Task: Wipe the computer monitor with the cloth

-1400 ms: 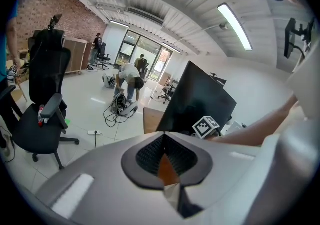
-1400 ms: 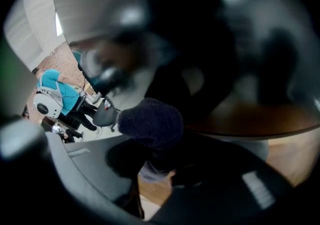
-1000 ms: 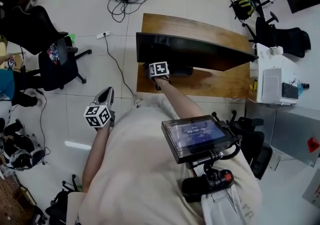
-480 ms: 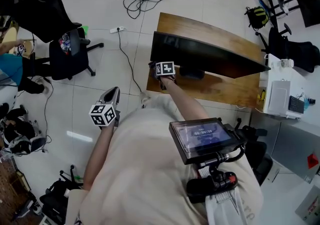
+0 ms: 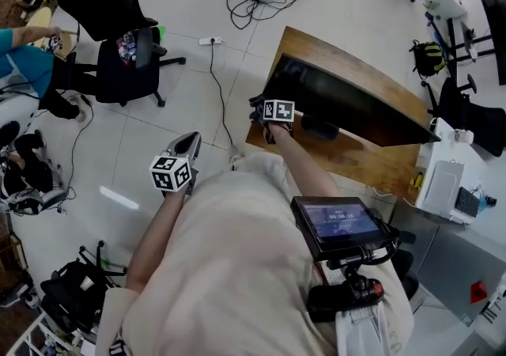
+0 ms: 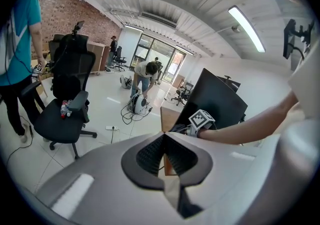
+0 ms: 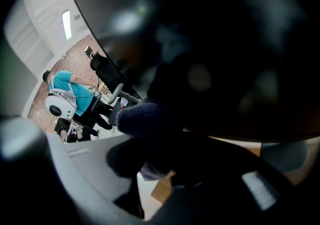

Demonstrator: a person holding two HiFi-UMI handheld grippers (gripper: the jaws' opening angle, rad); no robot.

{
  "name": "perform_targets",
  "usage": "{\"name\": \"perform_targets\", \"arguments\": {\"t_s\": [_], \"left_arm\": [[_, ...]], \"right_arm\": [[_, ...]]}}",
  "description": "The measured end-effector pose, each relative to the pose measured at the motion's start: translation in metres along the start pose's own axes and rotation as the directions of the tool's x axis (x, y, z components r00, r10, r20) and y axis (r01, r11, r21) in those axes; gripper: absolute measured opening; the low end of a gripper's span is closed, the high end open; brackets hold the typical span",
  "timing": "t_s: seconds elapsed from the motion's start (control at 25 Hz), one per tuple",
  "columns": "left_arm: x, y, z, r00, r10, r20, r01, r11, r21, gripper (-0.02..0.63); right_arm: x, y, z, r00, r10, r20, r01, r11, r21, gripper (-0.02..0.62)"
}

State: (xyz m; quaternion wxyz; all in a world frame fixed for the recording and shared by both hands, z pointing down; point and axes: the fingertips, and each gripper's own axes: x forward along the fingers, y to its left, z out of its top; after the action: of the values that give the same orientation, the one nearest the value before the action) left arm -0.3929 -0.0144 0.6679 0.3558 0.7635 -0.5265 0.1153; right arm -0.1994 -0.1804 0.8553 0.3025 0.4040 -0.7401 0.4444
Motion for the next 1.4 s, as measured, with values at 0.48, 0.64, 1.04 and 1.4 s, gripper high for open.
{"name": "perform_targets", "arguments": {"t_s": [0.48,0.64,1.04,1.4], "left_arm": [[0.009,0.002,0.015,0.999,-0.029,0.035,0.030,0.999,-0.020,0.005],[0.019,-0.005,0.023,0.998,-0.056,0.034,0.056,0.998,0.001,0.005],[0.051,-0.039,0.037,0.993,-0.119,0.008,0.118,0.991,0.055,0.005],[0.073,-0.072,0.043,0.990,-0.143,-0.001,0.143,0.988,0.061,0.005]], "right_arm": [[-0.058,0.047,0.052,0.980,0.143,0.140,-0.144,0.990,-0.006,0.118],[-0.085,0.065,0.073,0.957,0.202,0.206,-0.200,0.979,-0.028,0.118],[-0.169,0.109,0.130,0.866,0.354,0.354,-0.340,0.935,-0.102,0.118],[-0.221,0.137,0.162,0.802,0.449,0.393,-0.422,0.893,-0.160,0.118]]}}
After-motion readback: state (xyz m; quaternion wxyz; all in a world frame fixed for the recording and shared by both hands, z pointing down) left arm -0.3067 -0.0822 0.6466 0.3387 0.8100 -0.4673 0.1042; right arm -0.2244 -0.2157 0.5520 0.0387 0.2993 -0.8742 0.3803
